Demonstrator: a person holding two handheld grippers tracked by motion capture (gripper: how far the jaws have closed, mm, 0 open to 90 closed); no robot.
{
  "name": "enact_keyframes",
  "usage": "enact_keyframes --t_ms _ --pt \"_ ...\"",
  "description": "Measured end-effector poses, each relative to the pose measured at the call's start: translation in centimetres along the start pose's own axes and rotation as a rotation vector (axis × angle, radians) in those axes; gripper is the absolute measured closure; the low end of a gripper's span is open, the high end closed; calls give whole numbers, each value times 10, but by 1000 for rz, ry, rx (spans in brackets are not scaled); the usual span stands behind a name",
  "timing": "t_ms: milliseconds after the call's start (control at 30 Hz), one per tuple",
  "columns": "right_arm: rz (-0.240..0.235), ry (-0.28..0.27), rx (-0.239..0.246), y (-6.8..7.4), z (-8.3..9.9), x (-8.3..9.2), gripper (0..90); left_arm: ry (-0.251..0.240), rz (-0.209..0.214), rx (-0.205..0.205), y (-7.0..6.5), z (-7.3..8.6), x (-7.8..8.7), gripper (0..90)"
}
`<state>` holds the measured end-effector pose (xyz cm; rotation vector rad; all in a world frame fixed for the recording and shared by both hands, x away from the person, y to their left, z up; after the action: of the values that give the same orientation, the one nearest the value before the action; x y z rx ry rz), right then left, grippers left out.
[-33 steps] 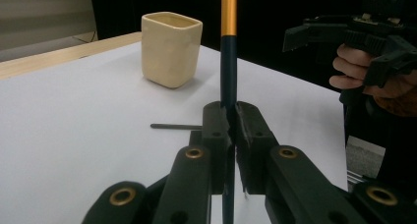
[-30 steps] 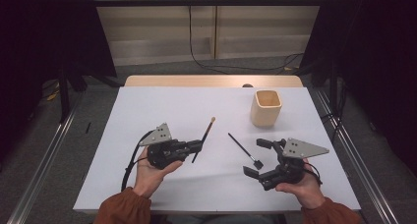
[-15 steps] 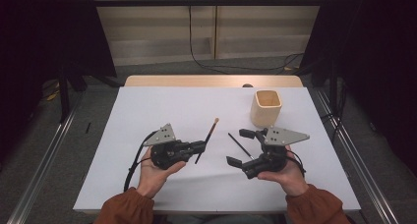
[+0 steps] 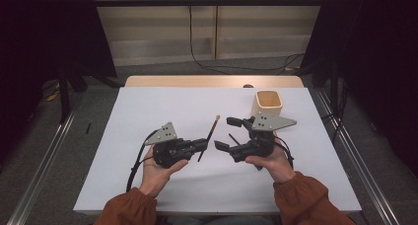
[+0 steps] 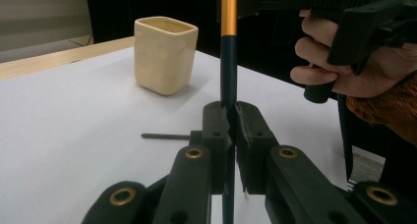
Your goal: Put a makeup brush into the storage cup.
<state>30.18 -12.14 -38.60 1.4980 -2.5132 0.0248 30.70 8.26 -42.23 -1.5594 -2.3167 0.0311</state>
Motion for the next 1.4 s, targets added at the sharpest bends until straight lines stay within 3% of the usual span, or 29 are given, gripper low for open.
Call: enact_keyframes --t_ms 267,400,800,967,1400 --pt "-2 20 -31 -6 1 -12 246 4 5 2 1 -1 -1 839" --pt "-36 18 -55 -7 1 -15 414 7 6 2 1 0 -1 839" --pt "-91 19 -99 -6 5 -20 667 15 12 -5 0 1 -1 839" --pt "-114 4 -148 -5 5 -22 819 33 26 -17 -2 3 -3 839" --pt "-127 16 -142 -2 5 -22 846 21 28 -35 -3 5 -6 835"
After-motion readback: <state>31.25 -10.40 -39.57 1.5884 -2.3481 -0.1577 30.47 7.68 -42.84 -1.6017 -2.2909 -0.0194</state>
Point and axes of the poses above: each handheld gripper's, and its own axes: x roughly backward along the jaws, z roughly out of its underside, y roughly to its left, the point moved 4 cm from there along -x, roughly forward along the jaws, and after that the axes turned 2 degrees about -z, right-handed, at the moved point
